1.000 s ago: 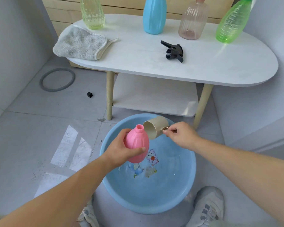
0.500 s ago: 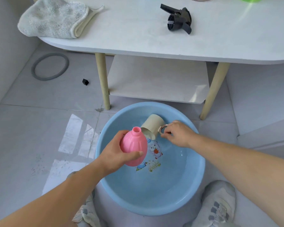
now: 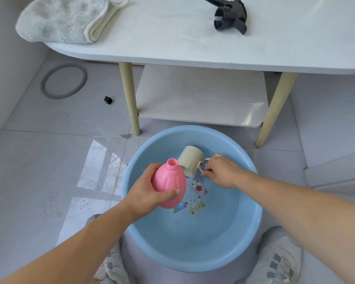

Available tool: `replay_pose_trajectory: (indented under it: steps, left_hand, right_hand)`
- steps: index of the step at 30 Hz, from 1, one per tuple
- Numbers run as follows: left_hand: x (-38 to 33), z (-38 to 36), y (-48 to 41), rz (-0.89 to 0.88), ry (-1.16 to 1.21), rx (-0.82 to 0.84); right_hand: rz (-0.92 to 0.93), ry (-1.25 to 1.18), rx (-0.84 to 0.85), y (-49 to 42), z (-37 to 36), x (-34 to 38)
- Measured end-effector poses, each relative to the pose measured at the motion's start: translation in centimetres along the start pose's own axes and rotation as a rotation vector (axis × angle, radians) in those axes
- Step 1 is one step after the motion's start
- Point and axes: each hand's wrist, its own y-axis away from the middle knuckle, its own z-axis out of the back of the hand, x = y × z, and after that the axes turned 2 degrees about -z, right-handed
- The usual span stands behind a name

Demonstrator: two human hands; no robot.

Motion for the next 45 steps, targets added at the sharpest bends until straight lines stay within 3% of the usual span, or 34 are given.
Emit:
replay_pose_trajectory:
  steps: [7, 19, 30, 45]
  left_hand:
    - [0.1, 0.5, 0.1, -0.011, 0.009, -0.012]
    - [-1.0, 1.5, 1.8, -0.071, 0.022, -0.033]
    - [-4.6, 1.3, 3.2, -0.195, 0.085, -0.023]
    - [-5.4, 1.4, 3.6, -0.229, 0.114, -0.019]
  right_hand:
    - [-0.166, -0.440, -0.081, 1.0, 1.9, 1.6]
    - [-0.093, -0.937, -0.159, 6.6, 9.2, 4.0]
    - [0.073, -0.707, -0.301, 14.7, 16.5, 9.9]
    - [0.099, -0.437, -0.452, 17.5, 17.8, 11.6]
